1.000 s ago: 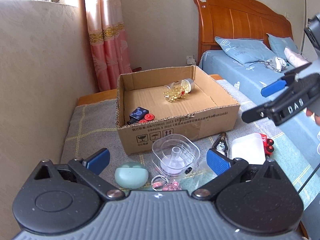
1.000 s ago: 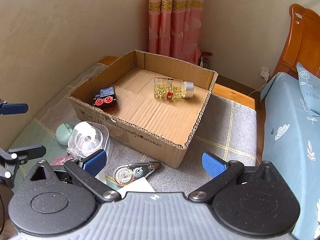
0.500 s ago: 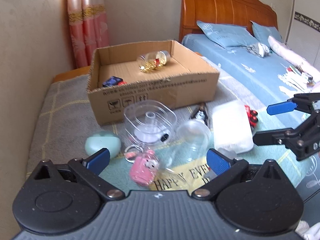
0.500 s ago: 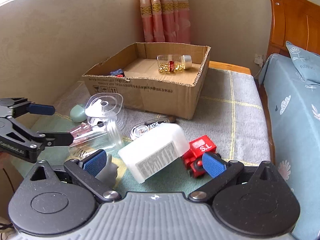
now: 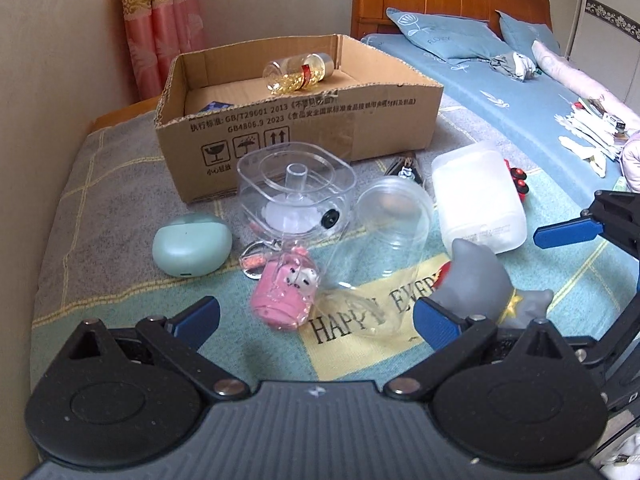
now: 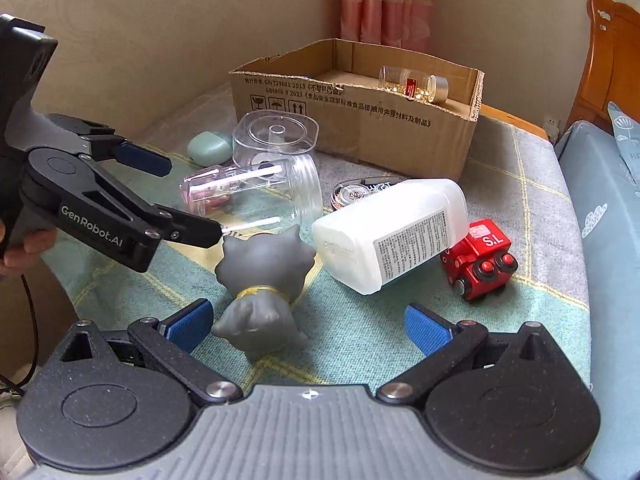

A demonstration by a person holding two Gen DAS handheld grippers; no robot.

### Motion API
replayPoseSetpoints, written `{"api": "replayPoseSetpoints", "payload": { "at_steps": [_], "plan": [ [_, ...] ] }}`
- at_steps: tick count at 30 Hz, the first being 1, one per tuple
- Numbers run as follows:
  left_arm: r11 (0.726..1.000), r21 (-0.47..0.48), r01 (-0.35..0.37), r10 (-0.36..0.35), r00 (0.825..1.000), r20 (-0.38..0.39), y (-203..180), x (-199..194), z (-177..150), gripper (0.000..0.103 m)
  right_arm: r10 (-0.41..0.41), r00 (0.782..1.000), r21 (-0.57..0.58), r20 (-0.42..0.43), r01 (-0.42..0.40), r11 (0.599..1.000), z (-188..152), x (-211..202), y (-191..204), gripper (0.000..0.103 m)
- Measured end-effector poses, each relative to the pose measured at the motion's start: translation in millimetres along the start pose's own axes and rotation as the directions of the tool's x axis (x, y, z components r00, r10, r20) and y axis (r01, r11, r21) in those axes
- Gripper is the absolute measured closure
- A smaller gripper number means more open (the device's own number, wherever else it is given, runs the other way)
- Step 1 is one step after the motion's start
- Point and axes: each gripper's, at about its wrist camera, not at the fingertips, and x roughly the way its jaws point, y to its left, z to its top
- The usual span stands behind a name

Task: Organize rigid objects
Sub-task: 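Return both tools to the items on the blanket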

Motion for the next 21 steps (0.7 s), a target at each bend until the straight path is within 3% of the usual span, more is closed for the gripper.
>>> {"api": "replayPoseSetpoints", "payload": {
  "at_steps": [7,14,21],
  "plan": [
    [0.999,-0.044,-0.019,0.017,0.999,-0.037,20.8,4.7,-13.7,0.001,-0.065,0.998,0.036,-0.021,0.066,0.997,-7.7,2.1,-13.7,0.0],
    [0.992,-0.089,-0.084,0.08,0.996,-0.047,39.8,2.2,-16.4,0.001,-0.032,0.999,0.145,-0.036,0.037,0.989,-17.8,-2.6,-35.4,0.0],
    [0.994,-0.072,-0.085,0.082,0.996,-0.046,35.5,-19.9,-13.6,0.001,-0.072,0.996,0.079,-0.047,0.076,0.994,-22.6,3.4,-25.3,0.0]
  ]
}}
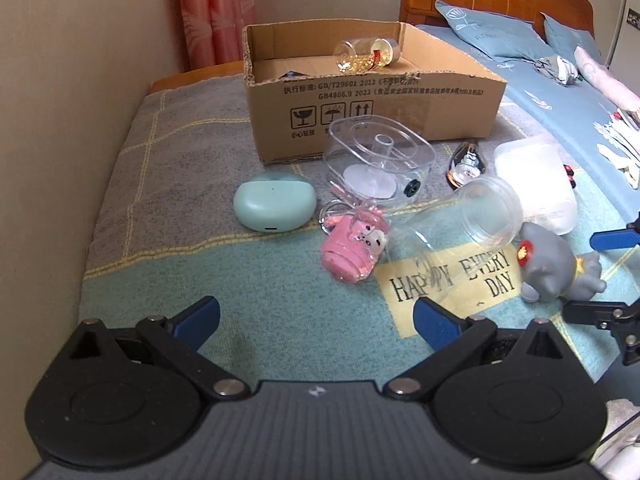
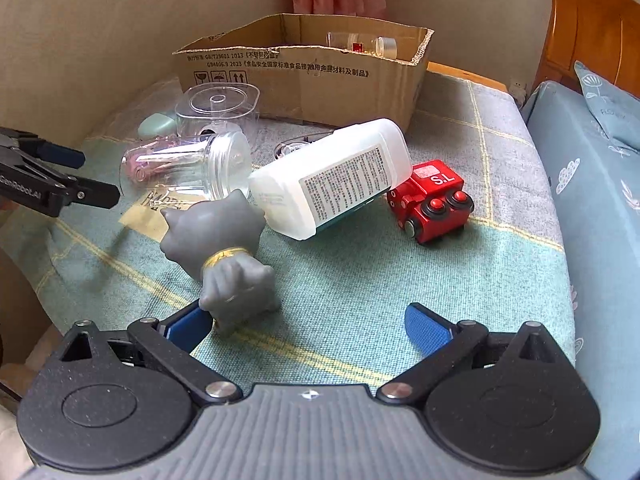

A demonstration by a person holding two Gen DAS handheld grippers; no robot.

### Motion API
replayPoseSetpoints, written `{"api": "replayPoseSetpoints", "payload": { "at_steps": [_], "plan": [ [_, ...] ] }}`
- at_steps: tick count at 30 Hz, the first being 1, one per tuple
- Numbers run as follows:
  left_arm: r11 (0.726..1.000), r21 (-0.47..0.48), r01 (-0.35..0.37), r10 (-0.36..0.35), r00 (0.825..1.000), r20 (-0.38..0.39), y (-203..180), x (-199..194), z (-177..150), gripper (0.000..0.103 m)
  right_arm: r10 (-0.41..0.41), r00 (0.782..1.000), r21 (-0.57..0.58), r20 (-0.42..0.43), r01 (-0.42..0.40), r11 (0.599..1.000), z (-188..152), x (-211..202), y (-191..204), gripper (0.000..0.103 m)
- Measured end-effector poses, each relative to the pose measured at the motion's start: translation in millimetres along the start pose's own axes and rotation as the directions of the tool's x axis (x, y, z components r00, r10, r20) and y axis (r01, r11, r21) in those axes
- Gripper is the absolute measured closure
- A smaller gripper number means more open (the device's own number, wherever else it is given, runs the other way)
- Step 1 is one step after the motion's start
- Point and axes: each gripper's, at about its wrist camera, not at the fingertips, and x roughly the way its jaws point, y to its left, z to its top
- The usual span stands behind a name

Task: Organize rigid objects
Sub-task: 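Return both tools to the items on the blanket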

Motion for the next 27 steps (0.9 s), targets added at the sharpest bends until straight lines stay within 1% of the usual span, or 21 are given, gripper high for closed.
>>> {"api": "replayPoseSetpoints", "payload": {
  "at_steps": [4,6,8,10,13,15,17,20,24,27],
  "plan": [
    [0.999,0.045,0.011,-0.013,0.999,0.043,-17.4,-20.4,13.0,0.001,-0.007,1.0,-0.062,0.015,0.008,0.998,-4.3,1.2,4.2,0.0],
    [0.997,0.075,0.013,-0.018,0.997,0.07,-28.5,-26.7,23.1,0.001,0.004,1.0,-0.068,0.018,-0.003,0.998,-5.4,0.2,2.3,0.0],
    [0.995,0.1,0.03,-0.04,0.994,0.1,-40.6,-28.7,35.9,0.001,0.018,1.0,-0.079,0.023,-0.016,0.997,-6.1,-0.4,0.2,0.0],
    [0.993,0.112,0.048,-0.06,0.992,0.107,-53.2,-21.9,49.0,0.001,0.027,0.999,-0.087,0.032,-0.024,0.996,-7.8,-1.2,-1.6,0.0],
    [0.992,0.118,0.043,-0.056,0.992,0.113,-73.4,-3.1,63.4,0.001,0.029,0.999,-0.09,0.043,-0.025,0.996,-10.4,-2.7,-2.0,0.0],
    [0.992,0.117,0.054,-0.066,0.992,0.103,-83.5,9.8,68.6,0.001,0.031,0.998,-0.09,0.05,-0.026,0.996,-12.4,-3.9,-2.9,0.0],
    [0.992,0.113,0.05,-0.06,0.994,0.09,-89.6,20.7,69.3,0.001,0.034,0.997,-0.09,0.063,-0.028,0.996,-14.7,-4.9,-3.9,0.0],
    [0.993,0.119,0.023,-0.031,0.997,0.068,-94.5,29.6,65.3,0.001,0.036,0.996,-0.088,0.082,-0.029,0.996,-19.3,-7.0,-4.5,0.0],
    [0.994,0.11,0.005,-0.011,0.999,0.053,-85.1,21.3,51.9,0.001,0.036,0.994,-0.091,0.108,-0.027,0.995,-23.5,-7.9,-5.5,0.0],
    [0.995,0.092,-0.027,0.023,0.999,0.046,-74.3,12.9,40.2,0.001,0.036,0.994,-0.091,0.105,-0.026,0.996,-22.8,-7.9,-5.5,0.0]
  ]
}}
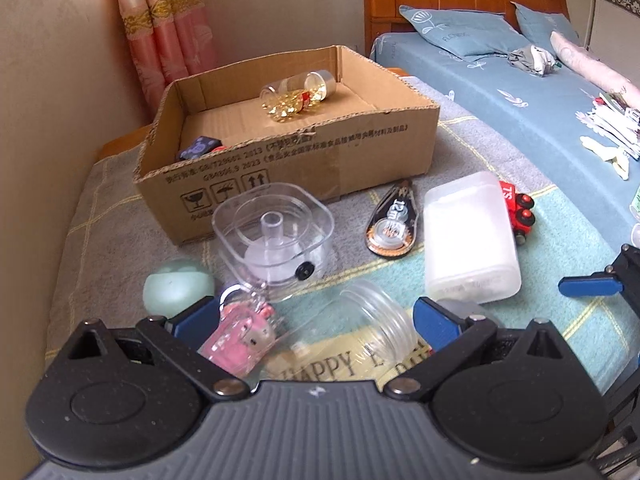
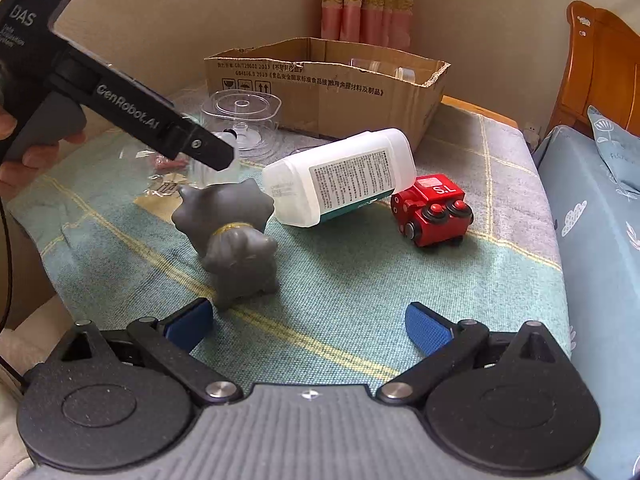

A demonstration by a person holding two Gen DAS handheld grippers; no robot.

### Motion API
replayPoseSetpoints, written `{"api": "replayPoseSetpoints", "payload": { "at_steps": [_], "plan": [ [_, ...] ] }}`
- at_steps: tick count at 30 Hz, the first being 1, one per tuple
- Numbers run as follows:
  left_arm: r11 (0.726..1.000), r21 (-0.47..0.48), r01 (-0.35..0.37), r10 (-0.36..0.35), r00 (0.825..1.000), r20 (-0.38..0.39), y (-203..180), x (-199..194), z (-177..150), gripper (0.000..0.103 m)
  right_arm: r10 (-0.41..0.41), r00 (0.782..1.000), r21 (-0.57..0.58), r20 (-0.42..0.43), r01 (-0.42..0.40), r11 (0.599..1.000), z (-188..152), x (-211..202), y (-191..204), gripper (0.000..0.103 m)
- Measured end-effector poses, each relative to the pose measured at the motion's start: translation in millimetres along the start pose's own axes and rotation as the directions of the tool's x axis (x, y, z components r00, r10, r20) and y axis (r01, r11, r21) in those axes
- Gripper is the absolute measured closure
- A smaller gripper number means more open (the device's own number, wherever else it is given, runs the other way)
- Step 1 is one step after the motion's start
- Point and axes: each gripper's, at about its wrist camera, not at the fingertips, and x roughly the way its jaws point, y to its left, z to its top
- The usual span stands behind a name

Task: Organize rigid objects
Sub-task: 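Return both tools to the items on the blanket, then grasp the clear plastic jar with left tool while right tool grasps the grey cat figurine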

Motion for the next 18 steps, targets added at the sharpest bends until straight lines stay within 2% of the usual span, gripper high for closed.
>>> {"api": "replayPoseSetpoints", "payload": {
  "at_steps": [6,10,14,18],
  "plan": [
    [0.996,-0.055,-0.069,0.068,0.997,-0.024,18.1,-14.7,-28.7,0.001,-0.004,1.0,0.002,0.002,0.004,1.0,-1.2,-0.9,0.8,0.0],
    [0.989,-0.117,-0.089,0.086,0.996,-0.034,29.9,-24.5,-44.2,0.001,-0.009,1.0,0.006,0.002,0.009,1.0,-1.9,-1.5,1.8,0.0],
    [0.984,-0.163,-0.07,0.063,0.997,-0.046,39.3,-21.9,-52.0,0.001,-0.012,1.0,0.009,0.0,0.012,1.0,-2.0,-2.0,2.1,0.0],
    [0.985,-0.168,-0.038,0.034,0.999,-0.03,39.4,-14.6,-48.2,0.001,-0.011,1.0,0.008,-0.01,0.011,1.0,-0.9,-2.1,1.9,0.0]
  ]
}}
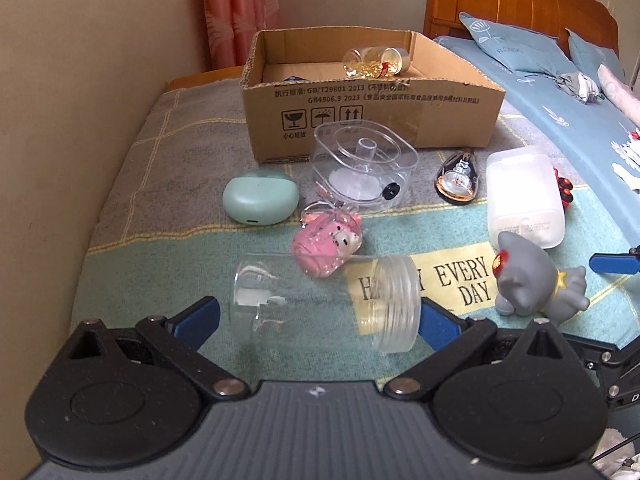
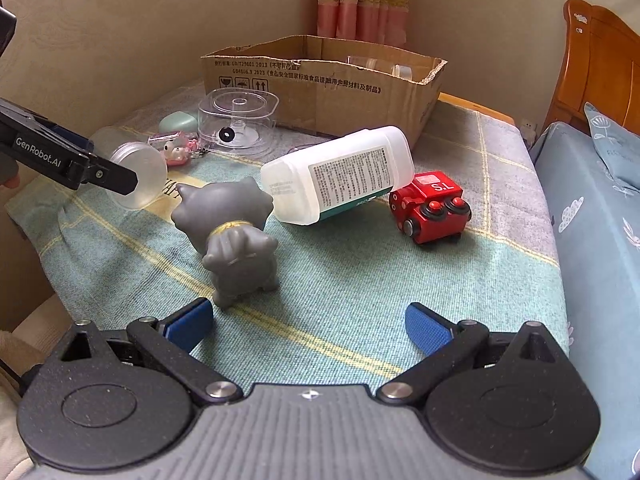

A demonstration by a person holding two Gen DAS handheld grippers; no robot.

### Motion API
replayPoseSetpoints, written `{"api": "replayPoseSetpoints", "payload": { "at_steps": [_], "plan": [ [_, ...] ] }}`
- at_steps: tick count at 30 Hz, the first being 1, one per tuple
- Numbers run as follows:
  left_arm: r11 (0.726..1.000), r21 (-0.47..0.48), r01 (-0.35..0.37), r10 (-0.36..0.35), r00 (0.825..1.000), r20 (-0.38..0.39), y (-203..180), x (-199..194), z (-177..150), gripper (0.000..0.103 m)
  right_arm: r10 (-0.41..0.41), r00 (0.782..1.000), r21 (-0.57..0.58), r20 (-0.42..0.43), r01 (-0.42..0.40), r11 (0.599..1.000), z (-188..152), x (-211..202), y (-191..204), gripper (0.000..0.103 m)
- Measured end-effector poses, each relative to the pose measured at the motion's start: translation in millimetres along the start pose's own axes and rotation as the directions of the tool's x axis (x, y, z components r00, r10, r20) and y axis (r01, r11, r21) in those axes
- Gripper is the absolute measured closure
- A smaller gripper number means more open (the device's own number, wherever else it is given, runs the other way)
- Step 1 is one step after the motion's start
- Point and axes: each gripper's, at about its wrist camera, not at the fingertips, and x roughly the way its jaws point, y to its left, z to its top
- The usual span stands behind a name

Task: Organize rigid objects
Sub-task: 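Grasp the clear plastic jar with left tool while right tool grasps the grey cat figurine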

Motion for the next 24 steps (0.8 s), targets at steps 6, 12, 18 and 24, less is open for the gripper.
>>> {"api": "replayPoseSetpoints", "payload": {
  "at_steps": [6,12,18,24],
  "plan": [
    [0.999,-0.003,0.053,-0.053,0.999,-0.008,-4.0,9.4,1.5,0.01,-0.004,1.0,0.001,-0.027,0.004,1.0,2.1,-0.2,1.6,0.0],
    [0.996,-0.038,0.086,-0.086,0.996,0.006,9.7,8.9,-1.6,0.013,0.032,0.998,-0.037,-0.055,-0.034,0.999,6.8,-0.6,11.9,0.0],
    [0.995,-0.051,0.091,-0.09,0.996,0.021,18.5,7.3,-1.5,0.013,0.086,0.995,-0.09,-0.055,-0.091,0.992,17.4,3.4,31.4,0.0],
    [0.993,-0.054,0.108,-0.107,0.994,0.032,22.4,6.3,-0.9,0.013,0.119,0.992,-0.144,-0.045,-0.124,0.982,32.0,5.4,48.1,0.001]
  ]
}}
